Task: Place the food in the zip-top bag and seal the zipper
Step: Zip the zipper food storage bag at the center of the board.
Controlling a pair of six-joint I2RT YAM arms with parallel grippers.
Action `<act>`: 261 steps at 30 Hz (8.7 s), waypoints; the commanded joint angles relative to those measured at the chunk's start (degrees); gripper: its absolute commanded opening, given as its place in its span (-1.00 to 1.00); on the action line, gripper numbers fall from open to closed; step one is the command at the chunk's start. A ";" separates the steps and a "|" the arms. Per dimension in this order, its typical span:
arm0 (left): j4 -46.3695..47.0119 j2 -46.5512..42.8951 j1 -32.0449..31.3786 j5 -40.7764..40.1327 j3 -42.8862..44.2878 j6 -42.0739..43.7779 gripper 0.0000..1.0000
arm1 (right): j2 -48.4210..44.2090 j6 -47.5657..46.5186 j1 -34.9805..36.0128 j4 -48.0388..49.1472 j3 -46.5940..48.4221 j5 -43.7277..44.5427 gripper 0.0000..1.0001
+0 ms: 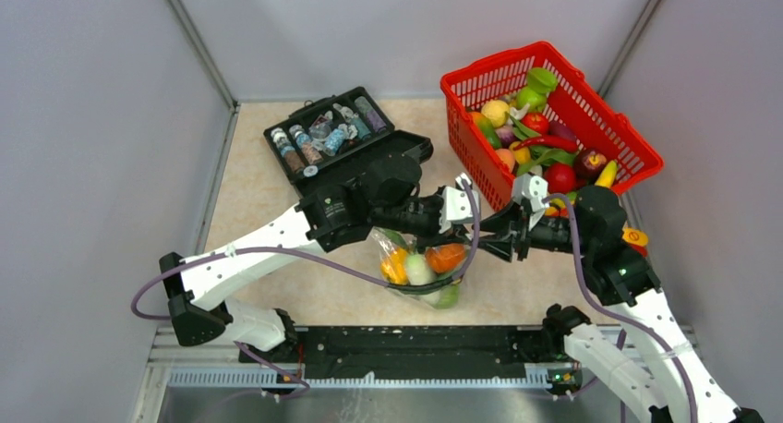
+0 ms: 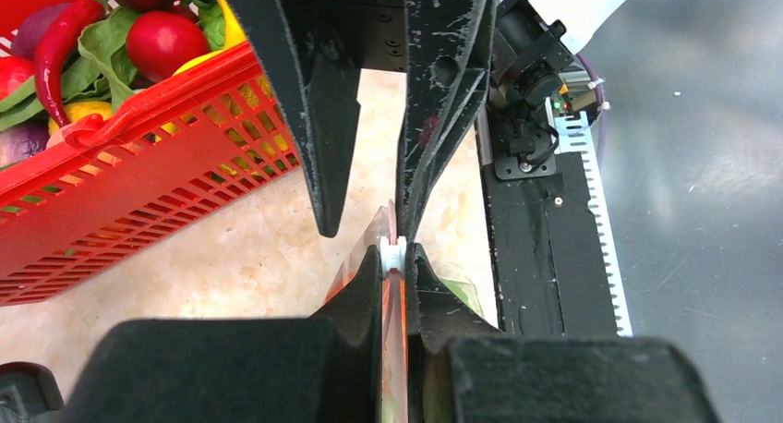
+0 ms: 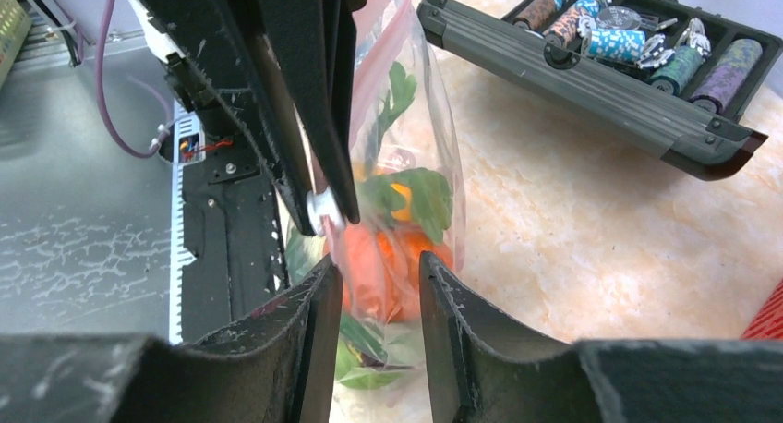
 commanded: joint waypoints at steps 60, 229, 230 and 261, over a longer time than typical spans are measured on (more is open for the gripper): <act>4.11 -2.91 -0.48 0.00 -2.35 -0.82 -1.00 | 7.09 -4.16 10.22 -1.97 6.56 8.03 -0.40; 11.78 -22.07 -0.33 -17.68 -20.86 -0.71 -1.00 | 15.51 -8.11 11.65 -5.19 18.34 2.87 0.44; 11.68 -21.85 -0.30 -17.45 -20.70 -0.73 -1.00 | 16.02 -8.50 12.08 -5.46 18.62 3.22 0.37; 11.30 -24.35 -0.32 -18.16 -22.22 -2.77 -1.00 | 20.14 -12.69 22.43 -6.78 18.15 16.60 -1.00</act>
